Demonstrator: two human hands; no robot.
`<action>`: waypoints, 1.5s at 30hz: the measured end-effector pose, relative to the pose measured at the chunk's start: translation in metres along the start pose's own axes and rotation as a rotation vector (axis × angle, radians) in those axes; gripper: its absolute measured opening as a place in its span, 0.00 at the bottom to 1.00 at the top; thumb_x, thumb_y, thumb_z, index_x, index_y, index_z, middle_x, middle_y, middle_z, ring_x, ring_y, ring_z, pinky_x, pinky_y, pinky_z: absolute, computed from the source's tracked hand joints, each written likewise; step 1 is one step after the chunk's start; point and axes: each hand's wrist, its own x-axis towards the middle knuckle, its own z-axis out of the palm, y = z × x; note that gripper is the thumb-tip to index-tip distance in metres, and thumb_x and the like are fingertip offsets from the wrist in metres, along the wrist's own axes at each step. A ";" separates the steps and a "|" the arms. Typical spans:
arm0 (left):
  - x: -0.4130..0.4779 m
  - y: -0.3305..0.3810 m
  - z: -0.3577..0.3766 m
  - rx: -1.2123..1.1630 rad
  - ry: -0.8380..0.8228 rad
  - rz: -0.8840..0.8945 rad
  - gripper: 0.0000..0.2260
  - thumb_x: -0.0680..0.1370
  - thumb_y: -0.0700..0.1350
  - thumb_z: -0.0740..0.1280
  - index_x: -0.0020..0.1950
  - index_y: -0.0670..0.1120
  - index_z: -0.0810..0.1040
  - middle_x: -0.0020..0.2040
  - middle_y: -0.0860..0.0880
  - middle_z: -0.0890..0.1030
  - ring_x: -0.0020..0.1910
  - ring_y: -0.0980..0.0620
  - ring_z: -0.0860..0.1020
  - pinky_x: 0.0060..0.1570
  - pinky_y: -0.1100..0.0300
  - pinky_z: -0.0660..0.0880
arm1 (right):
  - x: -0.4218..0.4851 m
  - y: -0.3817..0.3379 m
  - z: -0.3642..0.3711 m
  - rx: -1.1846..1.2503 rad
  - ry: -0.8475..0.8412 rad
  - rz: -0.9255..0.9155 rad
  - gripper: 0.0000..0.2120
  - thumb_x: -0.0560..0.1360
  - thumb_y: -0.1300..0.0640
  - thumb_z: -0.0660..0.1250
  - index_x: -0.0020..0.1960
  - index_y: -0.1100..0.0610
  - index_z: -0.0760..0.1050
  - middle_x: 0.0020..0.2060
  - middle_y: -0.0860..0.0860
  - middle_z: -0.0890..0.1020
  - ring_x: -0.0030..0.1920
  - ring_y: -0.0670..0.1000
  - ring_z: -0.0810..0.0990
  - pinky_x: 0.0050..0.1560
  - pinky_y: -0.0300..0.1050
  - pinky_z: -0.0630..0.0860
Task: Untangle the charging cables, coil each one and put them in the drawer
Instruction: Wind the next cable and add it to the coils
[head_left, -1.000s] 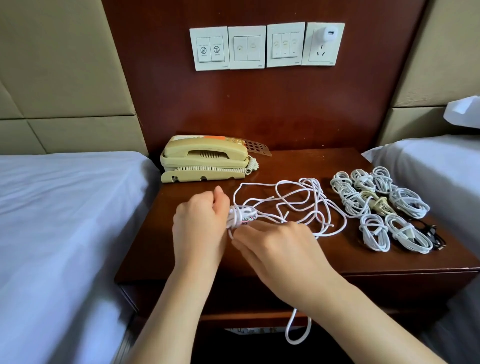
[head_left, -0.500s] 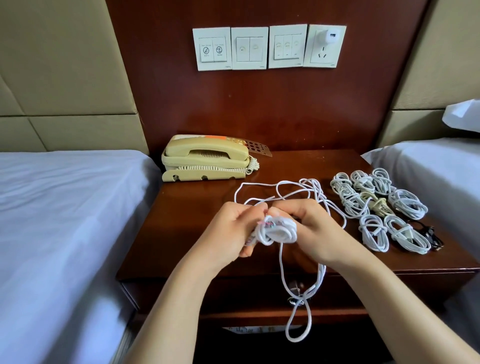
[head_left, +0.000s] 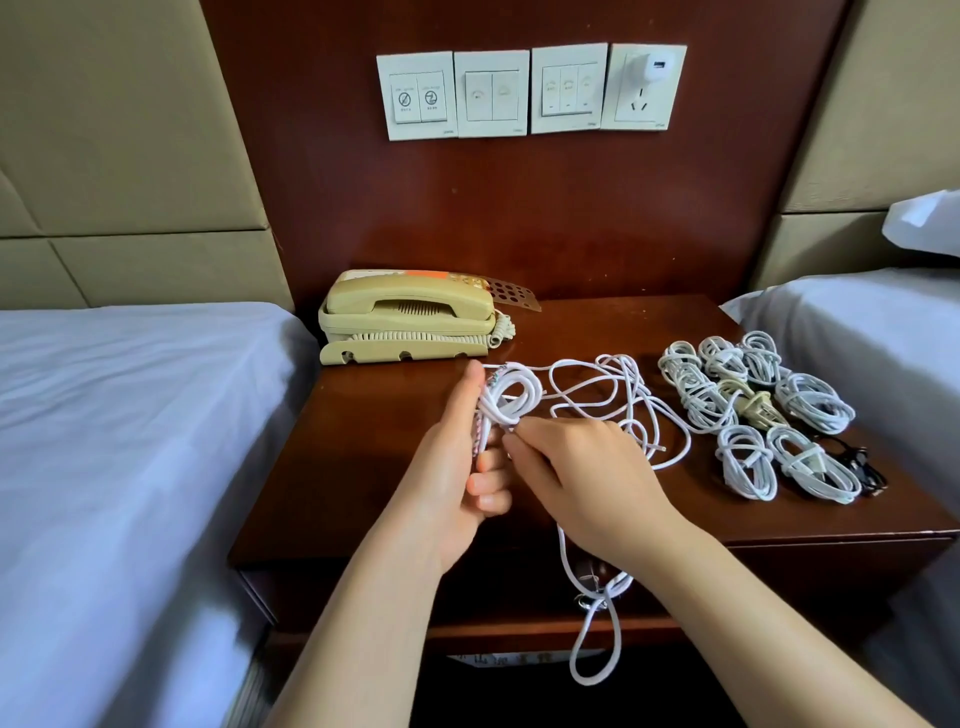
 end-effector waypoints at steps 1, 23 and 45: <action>-0.001 0.000 0.000 0.078 -0.002 0.024 0.25 0.70 0.67 0.61 0.25 0.48 0.67 0.21 0.52 0.61 0.16 0.58 0.58 0.17 0.69 0.54 | 0.000 0.000 0.000 0.005 -0.006 0.020 0.14 0.75 0.48 0.52 0.32 0.51 0.58 0.22 0.44 0.56 0.23 0.52 0.62 0.23 0.40 0.51; 0.005 -0.006 0.007 0.319 0.175 0.178 0.21 0.82 0.50 0.49 0.36 0.43 0.72 0.22 0.47 0.67 0.17 0.55 0.60 0.20 0.70 0.55 | -0.001 -0.002 -0.017 0.915 0.019 0.174 0.03 0.75 0.68 0.66 0.45 0.62 0.75 0.34 0.53 0.81 0.33 0.47 0.81 0.38 0.37 0.76; 0.004 -0.009 0.017 0.203 0.232 0.192 0.21 0.82 0.50 0.48 0.42 0.42 0.76 0.25 0.47 0.70 0.16 0.55 0.65 0.20 0.68 0.62 | 0.000 -0.012 0.000 0.832 0.131 0.371 0.06 0.73 0.65 0.70 0.37 0.59 0.76 0.29 0.49 0.80 0.30 0.42 0.75 0.33 0.35 0.72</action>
